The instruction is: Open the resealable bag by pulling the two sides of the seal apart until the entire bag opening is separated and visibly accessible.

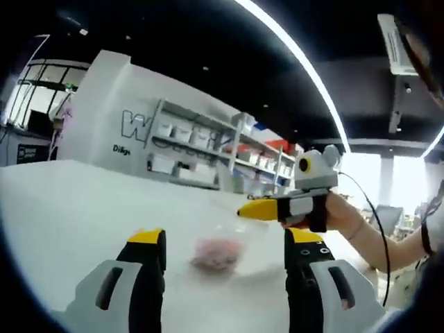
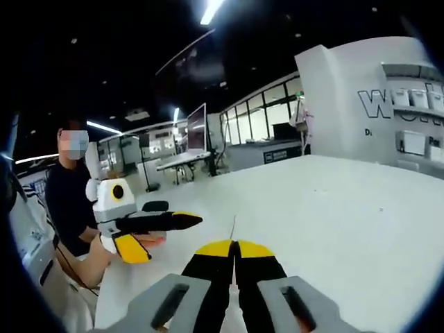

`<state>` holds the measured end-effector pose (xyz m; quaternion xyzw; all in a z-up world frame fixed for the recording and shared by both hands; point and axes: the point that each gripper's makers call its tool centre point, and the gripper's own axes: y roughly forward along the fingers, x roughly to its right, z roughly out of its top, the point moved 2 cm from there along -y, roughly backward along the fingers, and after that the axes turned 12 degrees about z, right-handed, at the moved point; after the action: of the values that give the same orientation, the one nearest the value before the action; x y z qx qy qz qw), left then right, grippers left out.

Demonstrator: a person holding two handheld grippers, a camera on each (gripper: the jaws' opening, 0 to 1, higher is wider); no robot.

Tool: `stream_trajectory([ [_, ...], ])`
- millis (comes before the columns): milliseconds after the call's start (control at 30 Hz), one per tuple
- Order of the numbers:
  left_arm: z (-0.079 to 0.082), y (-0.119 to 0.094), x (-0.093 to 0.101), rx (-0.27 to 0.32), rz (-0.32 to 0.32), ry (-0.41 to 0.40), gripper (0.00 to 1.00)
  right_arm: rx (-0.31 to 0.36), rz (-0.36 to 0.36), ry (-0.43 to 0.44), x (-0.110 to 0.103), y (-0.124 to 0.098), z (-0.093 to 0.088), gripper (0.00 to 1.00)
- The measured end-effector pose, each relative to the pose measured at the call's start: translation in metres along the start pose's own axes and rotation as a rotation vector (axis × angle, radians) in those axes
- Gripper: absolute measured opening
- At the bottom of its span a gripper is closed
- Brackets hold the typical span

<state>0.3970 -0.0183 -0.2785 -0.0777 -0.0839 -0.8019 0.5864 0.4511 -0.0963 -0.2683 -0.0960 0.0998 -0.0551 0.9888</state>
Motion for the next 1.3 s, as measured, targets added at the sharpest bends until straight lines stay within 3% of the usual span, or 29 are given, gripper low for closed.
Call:
stream_trajectory([
  [333, -0.003, 0.002, -0.004, -0.02, 0.021, 0.037, 0.49, 0.003, 0.006, 0.002, 0.0, 0.0, 0.0, 0.0],
  [433, 0.002, 0.002, 0.0, -0.022, -0.009, -0.035, 0.42, 0.005, 0.004, 0.001, 0.0, -0.001, 0.001, 0.0],
  [500, 0.004, 0.003, 0.001, -0.04, -0.032, -0.076, 0.43, 0.007, 0.007, 0.002, -0.001, -0.001, 0.001, 0.0],
  [933, -0.002, 0.011, 0.006, -0.087, -0.041, -0.101, 0.44, 0.009, 0.014, 0.004, -0.003, 0.0, 0.001, 0.0],
  [1300, -0.004, 0.014, 0.01, -0.119, -0.062, -0.132, 0.32, 0.009, 0.019, 0.011, -0.005, 0.0, -0.002, 0.0],
])
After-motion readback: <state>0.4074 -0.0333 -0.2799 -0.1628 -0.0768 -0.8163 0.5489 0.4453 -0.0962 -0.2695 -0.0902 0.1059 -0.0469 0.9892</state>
